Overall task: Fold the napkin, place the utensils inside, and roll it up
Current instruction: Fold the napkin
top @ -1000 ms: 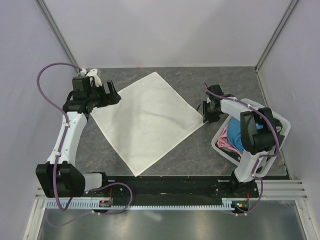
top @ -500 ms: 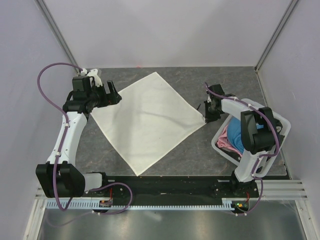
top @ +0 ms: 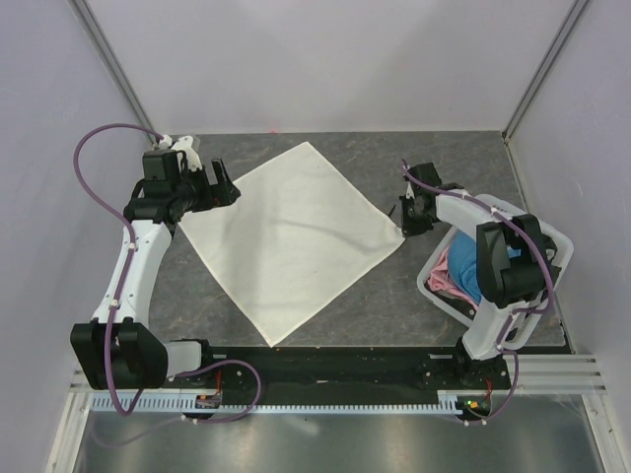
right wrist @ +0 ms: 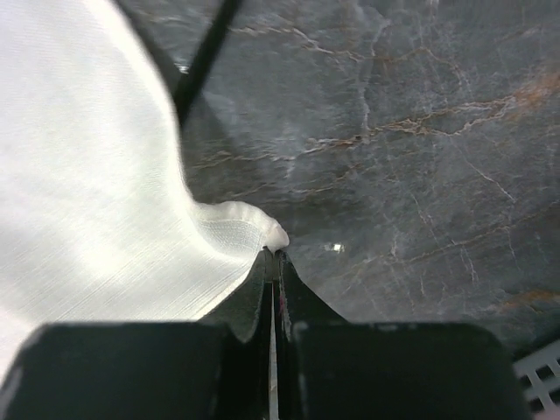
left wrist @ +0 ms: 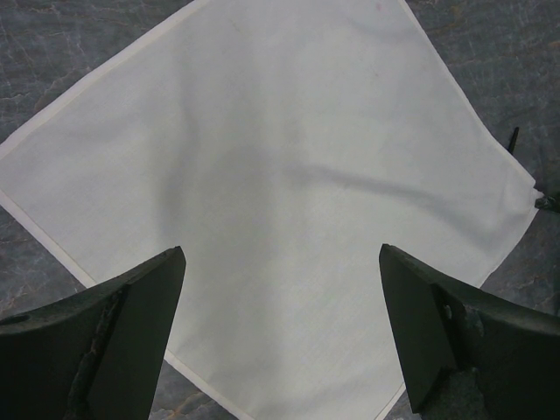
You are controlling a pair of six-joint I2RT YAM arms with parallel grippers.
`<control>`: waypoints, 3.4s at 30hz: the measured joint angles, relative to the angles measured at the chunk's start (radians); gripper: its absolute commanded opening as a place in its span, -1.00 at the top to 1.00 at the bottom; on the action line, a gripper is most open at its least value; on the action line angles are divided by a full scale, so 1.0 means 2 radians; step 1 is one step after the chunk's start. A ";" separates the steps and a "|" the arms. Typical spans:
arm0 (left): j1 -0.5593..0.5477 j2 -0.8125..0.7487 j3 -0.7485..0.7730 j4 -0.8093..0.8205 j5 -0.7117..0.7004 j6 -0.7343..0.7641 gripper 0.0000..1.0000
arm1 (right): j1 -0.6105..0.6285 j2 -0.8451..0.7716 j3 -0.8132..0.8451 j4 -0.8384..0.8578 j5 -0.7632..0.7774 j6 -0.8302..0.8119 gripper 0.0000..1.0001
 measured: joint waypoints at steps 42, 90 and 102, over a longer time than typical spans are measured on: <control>0.000 0.176 -0.027 0.067 0.015 -0.043 -0.23 | 0.195 0.004 0.131 0.133 -0.066 0.091 -0.29; -0.046 0.302 0.011 0.047 -0.093 -0.044 0.88 | 0.138 -0.155 -0.019 0.144 -0.096 0.075 -0.32; -0.046 0.299 0.011 0.047 -0.093 -0.044 0.62 | 0.138 -0.155 -0.019 0.144 -0.096 0.074 -0.32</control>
